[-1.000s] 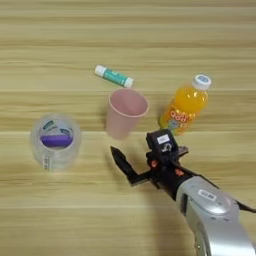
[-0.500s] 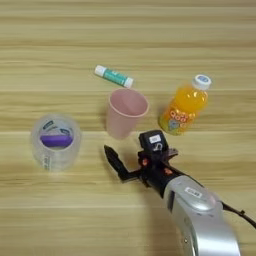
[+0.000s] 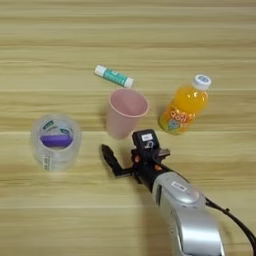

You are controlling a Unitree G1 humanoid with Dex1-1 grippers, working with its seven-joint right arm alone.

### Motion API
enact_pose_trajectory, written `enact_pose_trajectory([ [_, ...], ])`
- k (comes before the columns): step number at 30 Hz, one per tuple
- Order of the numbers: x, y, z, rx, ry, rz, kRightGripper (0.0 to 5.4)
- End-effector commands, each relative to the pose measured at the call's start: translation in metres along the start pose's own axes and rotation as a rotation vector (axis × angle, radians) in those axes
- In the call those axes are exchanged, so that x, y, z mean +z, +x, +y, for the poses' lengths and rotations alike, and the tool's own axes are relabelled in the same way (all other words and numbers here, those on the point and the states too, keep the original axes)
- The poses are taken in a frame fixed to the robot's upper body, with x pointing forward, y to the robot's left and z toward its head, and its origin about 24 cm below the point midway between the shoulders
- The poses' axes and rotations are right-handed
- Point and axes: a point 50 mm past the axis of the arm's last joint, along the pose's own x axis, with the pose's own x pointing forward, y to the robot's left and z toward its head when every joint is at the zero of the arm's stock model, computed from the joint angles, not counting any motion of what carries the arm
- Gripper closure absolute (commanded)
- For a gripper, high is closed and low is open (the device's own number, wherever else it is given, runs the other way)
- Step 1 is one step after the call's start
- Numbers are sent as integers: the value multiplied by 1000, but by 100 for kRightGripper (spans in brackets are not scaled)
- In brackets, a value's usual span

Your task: Move the objects on the table

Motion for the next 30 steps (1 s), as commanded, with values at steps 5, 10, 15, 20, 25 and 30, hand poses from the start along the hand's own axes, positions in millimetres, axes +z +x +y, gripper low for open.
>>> enact_pose_trajectory([
  [5,19,16,0,-26,-53,-95,4],
  [10,18,20,4,-12,-52,-97,4],
  [15,17,28,6,-19,-53,-98,4],
  [20,17,35,1,-66,-28,-105,4],
  [25,18,41,-3,-116,-27,-122,4],
  [30,17,43,-7,-150,-17,-127,4],
])
